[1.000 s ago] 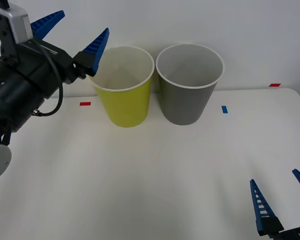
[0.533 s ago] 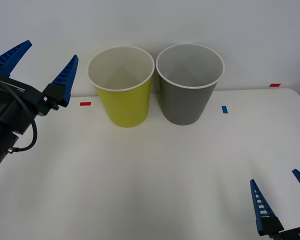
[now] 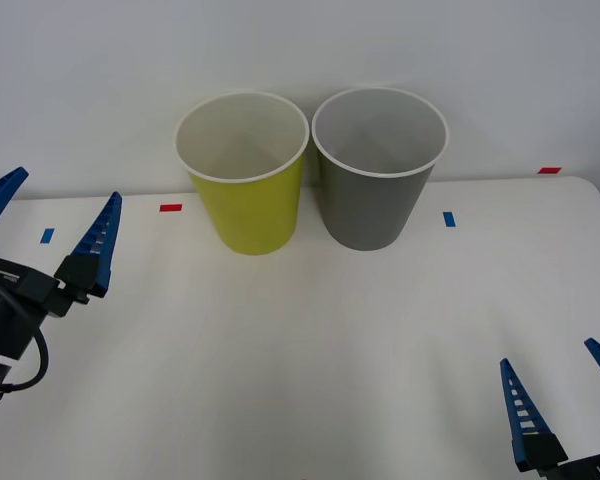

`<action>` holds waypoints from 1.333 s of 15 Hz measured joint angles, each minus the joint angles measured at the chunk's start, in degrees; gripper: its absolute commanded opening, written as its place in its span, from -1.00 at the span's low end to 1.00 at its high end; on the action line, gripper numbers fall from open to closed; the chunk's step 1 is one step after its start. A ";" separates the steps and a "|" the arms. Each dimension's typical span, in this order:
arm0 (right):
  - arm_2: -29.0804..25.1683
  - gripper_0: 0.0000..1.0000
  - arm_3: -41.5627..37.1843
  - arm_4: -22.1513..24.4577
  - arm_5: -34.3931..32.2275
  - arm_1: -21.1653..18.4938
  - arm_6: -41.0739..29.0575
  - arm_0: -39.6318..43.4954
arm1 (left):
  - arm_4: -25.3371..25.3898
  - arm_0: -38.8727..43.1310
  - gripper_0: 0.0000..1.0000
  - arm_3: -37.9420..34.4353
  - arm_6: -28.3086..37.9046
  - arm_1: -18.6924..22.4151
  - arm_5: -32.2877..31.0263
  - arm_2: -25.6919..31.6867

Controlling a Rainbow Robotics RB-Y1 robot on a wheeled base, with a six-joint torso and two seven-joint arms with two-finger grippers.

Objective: Put cans in the gray bin and PET bottles in the light green bin.

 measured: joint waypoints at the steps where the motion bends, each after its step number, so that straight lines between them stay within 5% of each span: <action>1: 0.00 0.84 0.00 0.00 0.00 0.00 0.00 0.00 | -0.80 1.02 1.00 1.03 -0.15 0.01 -2.65 -1.00; 6: 0.00 0.84 0.00 0.00 0.00 0.00 0.00 0.00 | -7.07 6.41 1.00 10.48 1.02 -0.15 -17.14 -6.39; 20: 0.00 0.84 0.00 0.00 0.00 0.00 0.00 0.00 | -13.95 30.21 1.00 11.83 4.94 -9.44 -25.75 -7.24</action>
